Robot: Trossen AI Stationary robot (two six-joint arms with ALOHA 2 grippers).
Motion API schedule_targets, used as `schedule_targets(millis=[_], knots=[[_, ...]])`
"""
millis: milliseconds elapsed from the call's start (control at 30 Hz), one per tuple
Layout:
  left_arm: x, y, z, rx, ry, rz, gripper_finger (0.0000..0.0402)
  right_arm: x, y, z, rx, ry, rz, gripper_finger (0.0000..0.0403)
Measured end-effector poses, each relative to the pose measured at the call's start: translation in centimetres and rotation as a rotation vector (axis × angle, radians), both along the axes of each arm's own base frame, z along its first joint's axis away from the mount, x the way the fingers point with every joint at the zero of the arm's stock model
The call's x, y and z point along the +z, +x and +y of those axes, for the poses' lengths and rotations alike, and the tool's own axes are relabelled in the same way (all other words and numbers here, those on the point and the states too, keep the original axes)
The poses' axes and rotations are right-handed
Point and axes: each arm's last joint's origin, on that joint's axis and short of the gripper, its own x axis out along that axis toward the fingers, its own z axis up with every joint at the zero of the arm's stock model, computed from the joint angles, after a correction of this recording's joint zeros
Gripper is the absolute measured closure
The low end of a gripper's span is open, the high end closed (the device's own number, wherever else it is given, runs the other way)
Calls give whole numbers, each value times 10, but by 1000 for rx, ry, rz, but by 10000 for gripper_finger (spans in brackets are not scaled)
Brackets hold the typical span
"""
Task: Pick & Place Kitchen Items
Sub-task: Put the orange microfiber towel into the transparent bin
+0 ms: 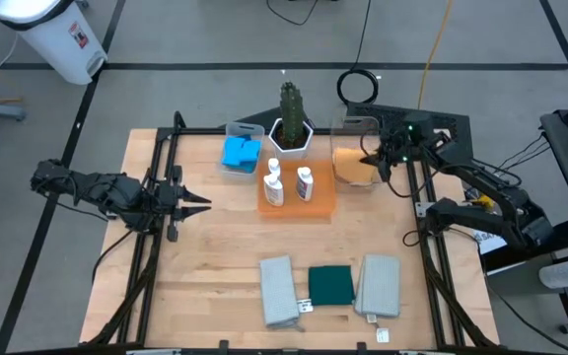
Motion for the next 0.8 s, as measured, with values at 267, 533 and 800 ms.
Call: schedule_targets(millis=[267, 533, 800], knots=[[0, 0, 0, 0, 0, 0, 334, 3, 2, 4, 125, 85, -100, 400], [0, 0, 0, 0, 0, 0, 334, -5, 2, -5, -36, 23, 31, 399], [0, 0, 0, 0, 0, 0, 334, -19, 10, -26, -138, -127, 157, 399]])
